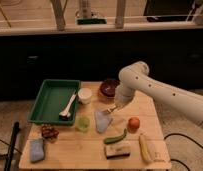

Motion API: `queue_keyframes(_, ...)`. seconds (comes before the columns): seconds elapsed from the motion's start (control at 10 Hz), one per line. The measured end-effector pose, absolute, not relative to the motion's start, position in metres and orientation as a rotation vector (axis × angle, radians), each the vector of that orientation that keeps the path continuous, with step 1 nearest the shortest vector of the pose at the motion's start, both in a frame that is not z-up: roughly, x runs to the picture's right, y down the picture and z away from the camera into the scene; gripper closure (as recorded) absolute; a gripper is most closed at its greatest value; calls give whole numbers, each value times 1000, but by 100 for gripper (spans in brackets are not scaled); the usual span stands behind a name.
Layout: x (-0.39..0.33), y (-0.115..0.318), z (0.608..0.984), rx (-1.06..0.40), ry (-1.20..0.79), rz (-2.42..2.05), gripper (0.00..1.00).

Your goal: Place fork in plastic cup

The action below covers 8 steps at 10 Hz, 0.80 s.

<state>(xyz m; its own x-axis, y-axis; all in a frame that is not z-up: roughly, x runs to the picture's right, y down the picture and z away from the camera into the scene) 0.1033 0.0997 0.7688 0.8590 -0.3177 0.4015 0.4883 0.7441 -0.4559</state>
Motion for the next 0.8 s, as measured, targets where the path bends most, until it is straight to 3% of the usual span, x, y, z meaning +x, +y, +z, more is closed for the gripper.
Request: queue_keyframes(0.8,22,120,754,-606,-356,-751,96)
